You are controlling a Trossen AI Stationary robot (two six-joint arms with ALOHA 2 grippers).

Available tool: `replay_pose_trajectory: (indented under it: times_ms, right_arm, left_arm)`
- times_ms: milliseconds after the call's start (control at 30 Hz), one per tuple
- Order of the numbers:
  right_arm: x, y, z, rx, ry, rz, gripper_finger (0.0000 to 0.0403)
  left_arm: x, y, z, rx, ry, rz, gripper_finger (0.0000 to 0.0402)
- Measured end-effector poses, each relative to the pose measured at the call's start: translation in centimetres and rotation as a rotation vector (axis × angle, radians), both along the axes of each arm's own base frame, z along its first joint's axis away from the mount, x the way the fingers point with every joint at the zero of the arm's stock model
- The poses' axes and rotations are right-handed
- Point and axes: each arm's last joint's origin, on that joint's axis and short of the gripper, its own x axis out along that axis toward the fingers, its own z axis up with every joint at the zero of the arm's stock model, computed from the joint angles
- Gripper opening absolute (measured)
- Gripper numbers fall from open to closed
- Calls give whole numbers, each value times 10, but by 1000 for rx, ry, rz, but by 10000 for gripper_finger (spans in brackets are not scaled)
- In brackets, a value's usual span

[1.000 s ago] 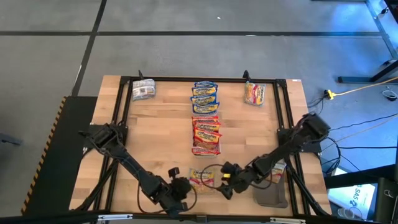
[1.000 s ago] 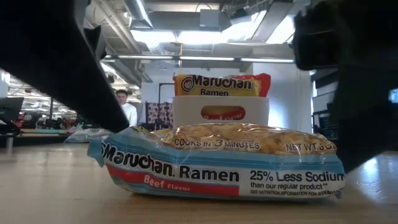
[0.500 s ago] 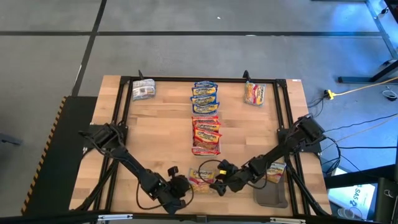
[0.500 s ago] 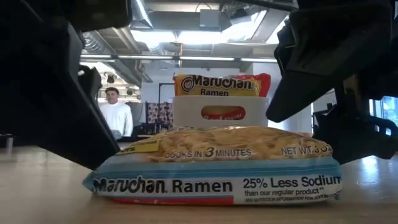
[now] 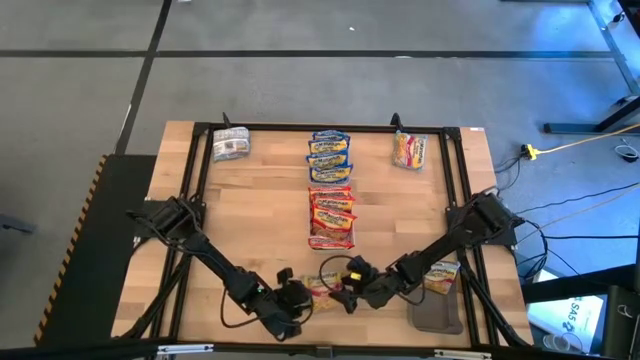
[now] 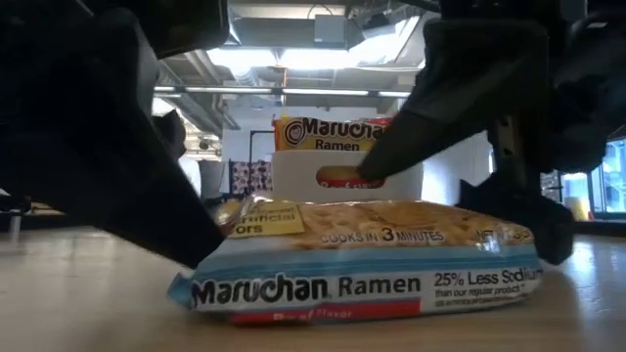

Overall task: Sort Maruchan noodles
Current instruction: Put the light blue noodle pack into the black bin

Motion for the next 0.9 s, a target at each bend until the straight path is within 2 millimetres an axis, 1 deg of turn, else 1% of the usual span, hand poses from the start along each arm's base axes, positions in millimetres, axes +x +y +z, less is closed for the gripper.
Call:
replay_pose_trajectory:
  times_ms: [200,400,667,833,900]
  right_arm:
    - [4,2,4,-43,-79,43,298]
    - [7,5,11,-96,-166,110,272]
    - [7,6,12,-116,-164,140,264]
    - [7,6,12,-113,-167,143,264]
    - [7,6,12,-116,-168,138,257]
  left_arm:
    - [0,0,0,-3,5,-8,100]
    - [-1,-1,0,19,6,-29,100]
    - [-1,-3,1,38,-27,-9,100]
    - [-1,-7,4,46,-60,-39,100]
    - [-1,-7,5,46,-62,-40,100]
